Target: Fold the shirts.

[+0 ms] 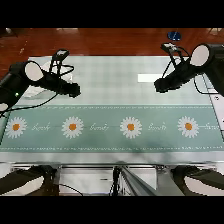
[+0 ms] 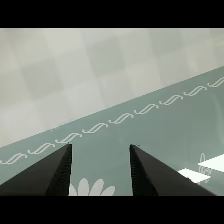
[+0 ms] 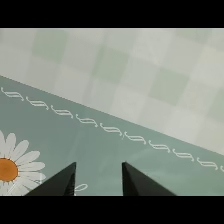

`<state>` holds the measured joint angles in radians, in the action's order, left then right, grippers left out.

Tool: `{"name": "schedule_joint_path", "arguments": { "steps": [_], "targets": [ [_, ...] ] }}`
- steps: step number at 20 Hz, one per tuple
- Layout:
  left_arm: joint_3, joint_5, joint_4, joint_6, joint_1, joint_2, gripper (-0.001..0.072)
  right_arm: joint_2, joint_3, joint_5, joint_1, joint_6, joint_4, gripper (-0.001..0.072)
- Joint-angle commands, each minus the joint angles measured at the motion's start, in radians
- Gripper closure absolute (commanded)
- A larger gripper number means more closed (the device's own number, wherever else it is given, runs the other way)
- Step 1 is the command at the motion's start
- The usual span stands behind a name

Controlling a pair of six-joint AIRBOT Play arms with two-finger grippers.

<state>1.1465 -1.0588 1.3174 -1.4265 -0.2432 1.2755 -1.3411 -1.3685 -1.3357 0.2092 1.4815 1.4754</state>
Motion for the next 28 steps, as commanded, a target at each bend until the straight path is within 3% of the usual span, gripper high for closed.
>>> {"name": "schedule_joint_path", "arguments": {
  "steps": [1, 15, 20, 28],
  "targets": [
    [0.0, 0.0, 0.0, 0.0, 0.0, 0.0, 0.0268, 0.0, 0.0, 0.0, 0.0, 0.0, 0.0, 0.0347],
    [0.0, 0.0, 0.0, 0.0, 0.0, 0.0, 0.0268, 0.0, 0.0, 0.0, 0.0, 0.0, 0.0, 0.0347],
    [0.0, 0.027, 0.0, 0.0, 0.0, 0.0, 0.0268, 0.0, 0.0, 0.151, 0.0, -0.006, 0.0, 0.0347],
    [0.0, 0.037, -0.001, 0.0, 0.0, 0.0, 0.0268, 0.0, 0.0, 0.222, 0.0, -0.005, 0.0, 0.0347]
  ]
}}
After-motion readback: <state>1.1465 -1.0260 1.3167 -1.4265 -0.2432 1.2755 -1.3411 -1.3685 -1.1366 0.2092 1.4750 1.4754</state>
